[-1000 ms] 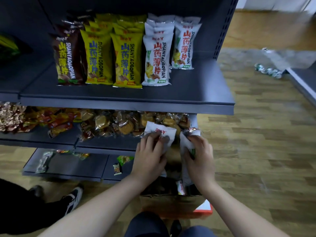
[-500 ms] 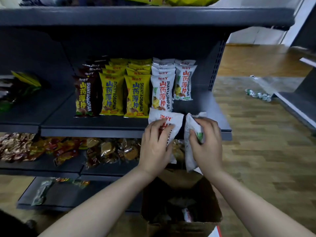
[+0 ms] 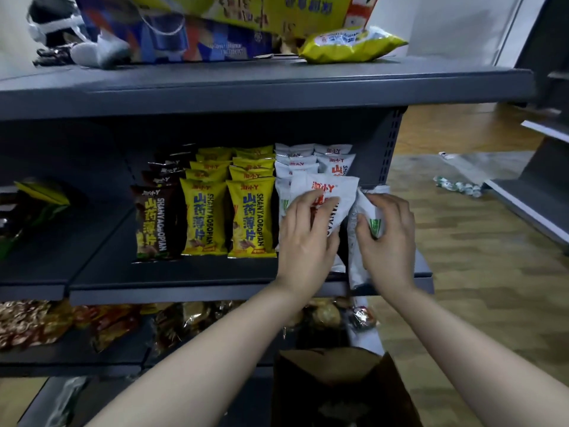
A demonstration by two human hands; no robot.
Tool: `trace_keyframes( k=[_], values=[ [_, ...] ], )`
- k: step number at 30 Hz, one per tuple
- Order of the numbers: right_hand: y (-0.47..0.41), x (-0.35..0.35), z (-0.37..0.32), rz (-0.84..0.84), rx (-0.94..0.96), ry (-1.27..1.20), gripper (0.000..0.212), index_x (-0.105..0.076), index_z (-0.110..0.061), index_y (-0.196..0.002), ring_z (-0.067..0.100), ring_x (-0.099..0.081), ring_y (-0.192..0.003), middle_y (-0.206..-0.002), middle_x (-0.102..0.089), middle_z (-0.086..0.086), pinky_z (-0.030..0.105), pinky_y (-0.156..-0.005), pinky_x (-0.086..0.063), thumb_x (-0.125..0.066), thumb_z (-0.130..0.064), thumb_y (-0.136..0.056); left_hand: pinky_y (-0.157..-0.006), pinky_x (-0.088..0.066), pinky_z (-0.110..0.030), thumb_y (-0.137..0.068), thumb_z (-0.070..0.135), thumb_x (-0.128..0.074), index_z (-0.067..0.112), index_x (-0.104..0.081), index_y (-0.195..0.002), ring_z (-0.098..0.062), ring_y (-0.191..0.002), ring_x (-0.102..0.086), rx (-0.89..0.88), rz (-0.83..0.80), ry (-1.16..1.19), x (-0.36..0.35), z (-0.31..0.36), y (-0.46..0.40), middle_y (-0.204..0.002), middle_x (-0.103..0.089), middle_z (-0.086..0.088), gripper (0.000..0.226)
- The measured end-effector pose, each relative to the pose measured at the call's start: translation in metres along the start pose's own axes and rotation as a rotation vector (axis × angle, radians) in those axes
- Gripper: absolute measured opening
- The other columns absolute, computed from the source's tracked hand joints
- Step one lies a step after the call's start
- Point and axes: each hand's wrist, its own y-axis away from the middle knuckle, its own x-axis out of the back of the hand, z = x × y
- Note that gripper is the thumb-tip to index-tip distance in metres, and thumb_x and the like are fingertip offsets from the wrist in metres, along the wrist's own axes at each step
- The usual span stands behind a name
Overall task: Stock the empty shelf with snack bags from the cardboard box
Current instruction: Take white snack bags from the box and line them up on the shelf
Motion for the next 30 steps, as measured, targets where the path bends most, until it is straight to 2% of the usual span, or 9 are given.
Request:
trace_keyframes(
  k=[6,9,12,17,22,26,30],
  values=[
    [-0.033,-0.011,0.028,-0.019,-0.007,0.027,0.033,-0.059,-0.013,-0.120,0.032,-0.050,-0.112,-0.119,-0.055,0.009,0.015,-0.085,-0.030,-0.059,-0.012,-0.086,-0.102,-0.038,-0.040,-0.074,0.006,-0.061,0.004,-0.058,-0.120,-0.028,-0.120,-0.042,0.030,0.009,-0.013,-0.033,0.002,-0.028,-0.126,-0.051,-0.017,0.047],
    [-0.048,-0.015,0.050,-0.027,-0.019,0.015,0.034,-0.058,-0.012,-0.120,0.027,-0.050,-0.111,-0.119,-0.054,0.010,0.020,-0.089,-0.035,-0.058,-0.011,-0.086,-0.103,-0.038,-0.040,-0.075,0.004,-0.061,0.004,-0.057,-0.121,-0.029,-0.121,-0.043,0.044,0.013,-0.028,-0.055,0.006,-0.034,-0.126,-0.051,-0.017,0.047],
    [-0.061,-0.017,0.070,-0.044,-0.078,0.017,0.034,-0.058,-0.015,-0.120,0.022,-0.047,-0.109,-0.120,-0.053,0.006,0.017,-0.080,-0.031,-0.058,-0.012,-0.086,-0.103,-0.038,-0.041,-0.077,0.004,-0.060,0.005,-0.054,-0.123,-0.030,-0.121,-0.044,0.061,-0.009,-0.045,-0.080,0.009,-0.038,-0.128,-0.049,-0.016,0.047],
    [-0.080,-0.017,0.100,-0.103,-0.140,0.021,0.034,-0.057,-0.019,-0.122,0.024,-0.044,-0.116,-0.123,-0.051,0.002,0.026,-0.084,-0.033,-0.057,-0.014,-0.088,-0.099,-0.041,-0.038,-0.077,0.003,-0.062,0.005,-0.056,-0.121,-0.030,-0.120,-0.044,0.106,-0.023,-0.101,-0.120,0.002,-0.048,-0.126,-0.052,-0.017,0.044],
    [-0.091,-0.025,0.120,-0.122,-0.123,0.053,0.035,-0.056,-0.020,-0.121,0.024,-0.045,-0.116,-0.124,-0.050,0.001,0.030,-0.080,-0.035,-0.058,-0.015,-0.087,-0.093,-0.047,-0.042,-0.078,0.005,-0.063,0.005,-0.054,-0.122,-0.033,-0.121,-0.045,0.144,-0.112,-0.182,-0.154,-0.016,-0.067,-0.128,-0.051,-0.018,0.046],
    [-0.098,-0.036,0.128,-0.133,-0.144,0.020,0.035,-0.056,-0.021,-0.121,0.021,-0.045,-0.116,-0.125,-0.050,-0.001,0.027,-0.080,-0.032,-0.058,-0.015,-0.086,-0.091,-0.048,-0.044,-0.079,0.006,-0.063,0.005,-0.055,-0.122,-0.033,-0.120,-0.047,0.161,-0.136,-0.238,-0.173,-0.034,-0.075,-0.128,-0.052,-0.017,0.044],
    [-0.102,-0.045,0.134,-0.124,-0.120,-0.021,0.034,-0.056,-0.020,-0.120,0.020,-0.045,-0.115,-0.124,-0.050,-0.001,0.018,-0.081,-0.028,-0.058,-0.014,-0.086,-0.092,-0.049,-0.039,-0.080,0.008,-0.064,0.003,-0.058,-0.119,-0.031,-0.118,-0.051,0.133,-0.078,-0.271,-0.184,-0.048,-0.077,-0.124,-0.057,-0.016,0.040]
  ],
)
